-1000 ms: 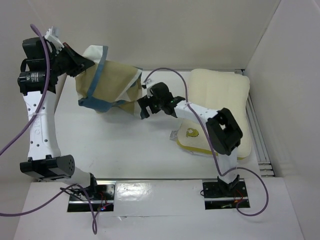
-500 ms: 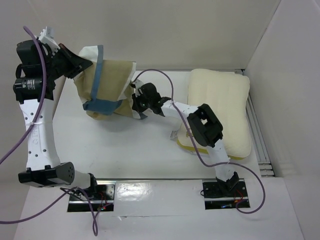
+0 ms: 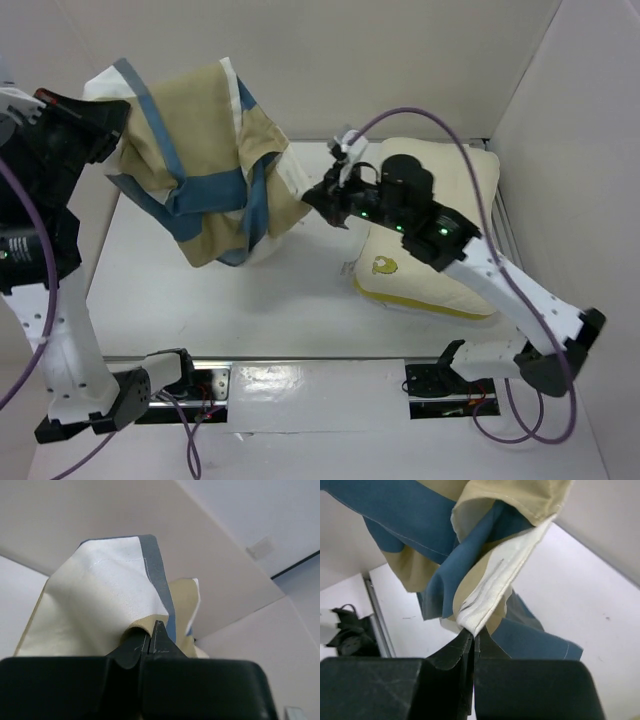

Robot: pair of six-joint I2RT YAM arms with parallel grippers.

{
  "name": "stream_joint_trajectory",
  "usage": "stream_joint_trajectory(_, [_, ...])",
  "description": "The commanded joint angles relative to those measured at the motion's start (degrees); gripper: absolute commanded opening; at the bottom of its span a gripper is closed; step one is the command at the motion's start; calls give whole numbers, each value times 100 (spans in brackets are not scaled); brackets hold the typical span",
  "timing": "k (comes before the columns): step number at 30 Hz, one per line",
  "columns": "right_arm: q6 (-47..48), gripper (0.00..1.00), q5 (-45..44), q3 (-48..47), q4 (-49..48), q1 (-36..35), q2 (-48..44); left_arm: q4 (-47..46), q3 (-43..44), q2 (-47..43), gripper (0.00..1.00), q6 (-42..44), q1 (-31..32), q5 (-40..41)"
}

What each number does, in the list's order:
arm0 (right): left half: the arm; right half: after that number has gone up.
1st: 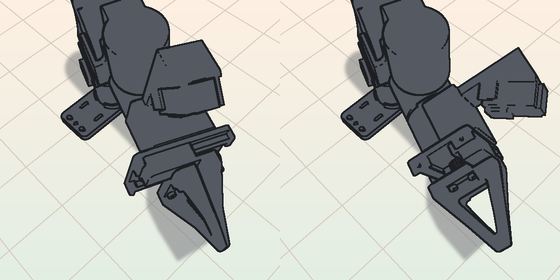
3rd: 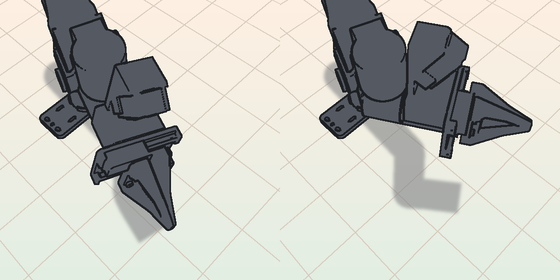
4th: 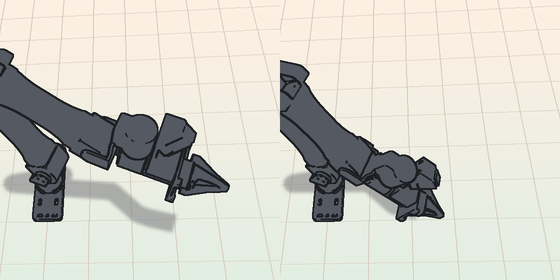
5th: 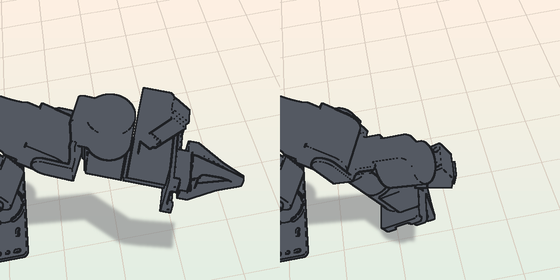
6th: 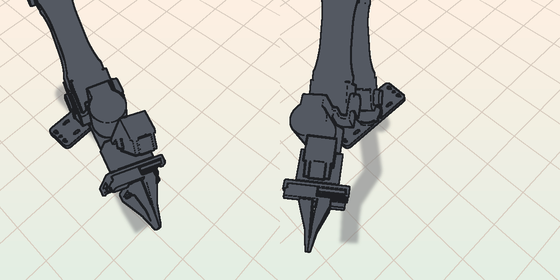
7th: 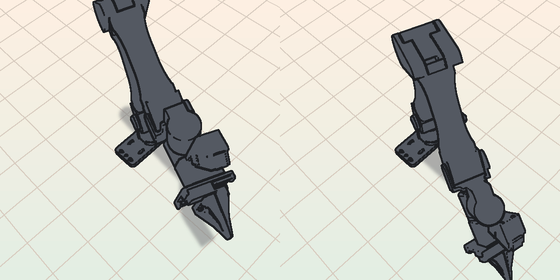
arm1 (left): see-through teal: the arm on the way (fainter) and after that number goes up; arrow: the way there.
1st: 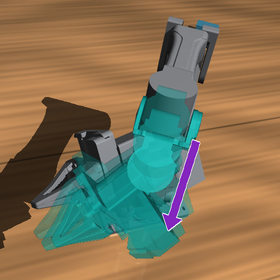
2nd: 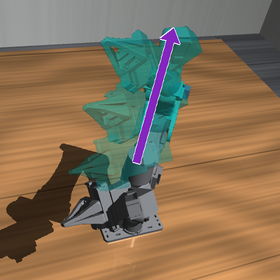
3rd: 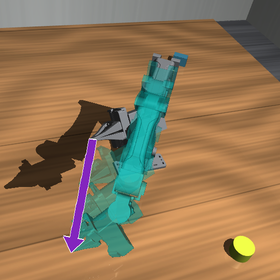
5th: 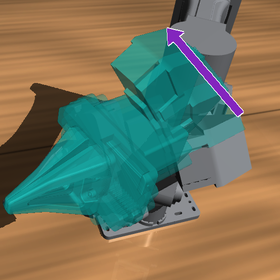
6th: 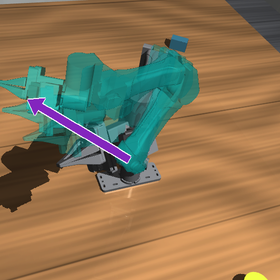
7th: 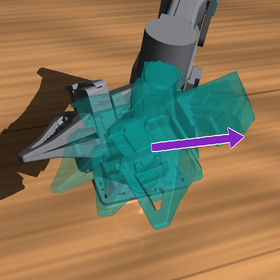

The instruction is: Put the pillow into the pillowcase

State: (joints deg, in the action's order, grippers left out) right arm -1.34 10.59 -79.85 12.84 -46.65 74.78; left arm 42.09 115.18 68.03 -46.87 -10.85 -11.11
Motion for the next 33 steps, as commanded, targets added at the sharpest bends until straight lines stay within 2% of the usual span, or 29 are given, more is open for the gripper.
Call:
stream_joint_trajectory(1, [178, 0, 128, -266, 1587, -37, -410, -52, 251, -202, 0, -208, -40, 628])
stream_joint_trajectory(5, [-6, 0, -643, -1161, 2713, -37, -404, 105, 251, 217, 0, 11, -40, 637])
stream_joint_trajectory(6, [-6, 0, -715, -1234, 3011, 50, -351, 255, 251, 420, 0, 11, -40, 637])
stream_joint_trajectory(9, [-6, 0, -874, -1086, 3093, 498, -26, 354, 156, 1165, 0, 11, -40, 786])
stream_joint_trajectory(12, [47, 0, -367, -524, 2367, 1216, 492, -67, -363, 1720, 0, 11, -110, 883])
stream_joint_trajectory(13, [47, 0, -191, -374, 1606, 1420, 641, -321, -364, 1940, 0, 64, -110, 883])
stream_joint_trajectory(14, [-40, 0, -41, -312, 1242, 1596, 825, -385, -364, 2473, 0, 116, -110, 883])
stream_joint_trajectory(15, [-189, 0, 248, -538, 986, 1859, 1384, -385, -242, 2774, 6, 282, -162, 883])
stream_joint_trajectory(16, [-252, 16, 364, -784, 679, 1957, 1729, -385, -85, 3082, 53, 388, -163, 744])
stream_joint_trajectory(17, [-252, 46, 434, -1108, 676, 2019, 2107, -63, 91, 3615, 75, 459, -163, 586])
stream_joint_trajectory(18, [-313, 74, 348, -1955, 754, 2020, 2920, 123, 458, 3821, 87, 521, -215, 497])
stream_joint_trajectory(19, [-314, 77, 234, -2460, 964, 2072, 3311, 272, 558, 3971, 97, 687, -216, 427])
stream_joint_trajectory(20, [-453, 77, 85, -3361, 1566, 2073, 3889, 422, 559, 4033, 99, 775, -129, 426])
stream_joint_trajectory(21, [-454, 77, 5, -3683, 1868, 2073, 4060, 423, 385, 3956, 100, 872, -75, 487])
stream_joint_trajectory(24, [-516, 81, -424, -3662, 2232, 2002, 3940, 335, -465, 3578, 98, 1259, 170, 925])
stream_joint_trajectory(26, [-805, 81, -847, -2863, 2127, 1950, 3396, 204, -907, 3227, 97, 1513, 328, 988])
stream_joint_trajectory(30, [-1332, 71, -1646, -1492, 2415, 1713, 2516, 204, -2075, 2770, 95, 1637, 890, 988])
stream_joint_trajectory(31, [-1438, 69, -1770, -1219, 2503, 1634, 2358, 204, -2583, 2673, 95, 1637, 1153, 988])
stream_joint_trajectory(33, [-1885, 67, -1841, -227, 2391, 1432, 1814, 151, -3034, 2427, 94, 1637, 1392, 919])
